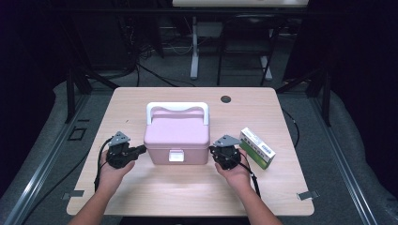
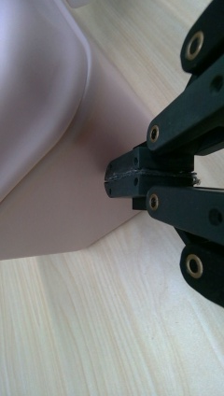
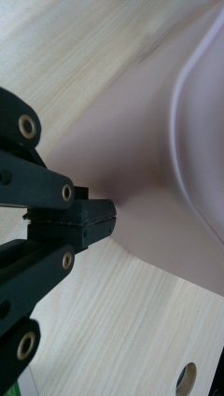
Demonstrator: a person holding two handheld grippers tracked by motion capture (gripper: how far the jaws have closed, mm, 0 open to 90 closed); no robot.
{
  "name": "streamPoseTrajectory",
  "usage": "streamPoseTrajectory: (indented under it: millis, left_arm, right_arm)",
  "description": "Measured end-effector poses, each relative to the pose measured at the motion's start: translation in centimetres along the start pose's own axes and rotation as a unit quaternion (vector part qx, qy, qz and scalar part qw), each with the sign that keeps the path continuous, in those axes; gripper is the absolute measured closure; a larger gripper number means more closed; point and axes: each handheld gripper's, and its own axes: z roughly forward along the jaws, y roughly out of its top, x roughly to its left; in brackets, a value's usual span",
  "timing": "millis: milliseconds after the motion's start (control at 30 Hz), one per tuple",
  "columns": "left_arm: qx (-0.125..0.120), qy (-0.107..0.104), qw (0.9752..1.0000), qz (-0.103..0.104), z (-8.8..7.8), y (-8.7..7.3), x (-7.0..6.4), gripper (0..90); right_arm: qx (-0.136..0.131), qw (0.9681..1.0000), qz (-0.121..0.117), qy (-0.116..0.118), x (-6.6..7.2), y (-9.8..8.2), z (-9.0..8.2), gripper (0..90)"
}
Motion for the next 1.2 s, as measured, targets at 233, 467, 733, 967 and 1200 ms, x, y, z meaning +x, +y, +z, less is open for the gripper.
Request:
streamPoseTrajectory:
  millis: [233, 467, 733, 967, 1200]
  left_arm:
    - [0.007, -0.006, 0.9999, 0.011, -0.7, -0.5, -0.6, 90.0]
    - [0.011, -0.015, 0.9997, 0.017, -1.4, -0.9, -1.0, 90.0]
    - [0.017, -0.018, 0.9993, 0.028, -2.2, -1.5, -1.9, 90.0]
    - [0.02, -0.027, 0.9991, 0.027, -3.0, -2.2, -2.5, 90.0]
    - [0.021, -0.028, 0.999, 0.029, -3.8, -2.8, -3.2, 90.0]
  right_arm:
    - [0.005, 0.9999, -0.009, 0.007, 0.3, -0.4, -0.8, 90.0]
    - [0.011, 0.9998, -0.015, 0.012, 0.9, -0.8, -1.6, 90.0]
    - [0.017, 0.9995, -0.022, 0.018, 1.5, -1.4, -2.8, 90.0]
    - [0.02, 0.9992, -0.026, 0.022, 2.0, -1.9, -3.6, 90.0]
    - [0.022, 0.9991, -0.026, 0.027, 2.8, -2.5, -4.6, 90.0]
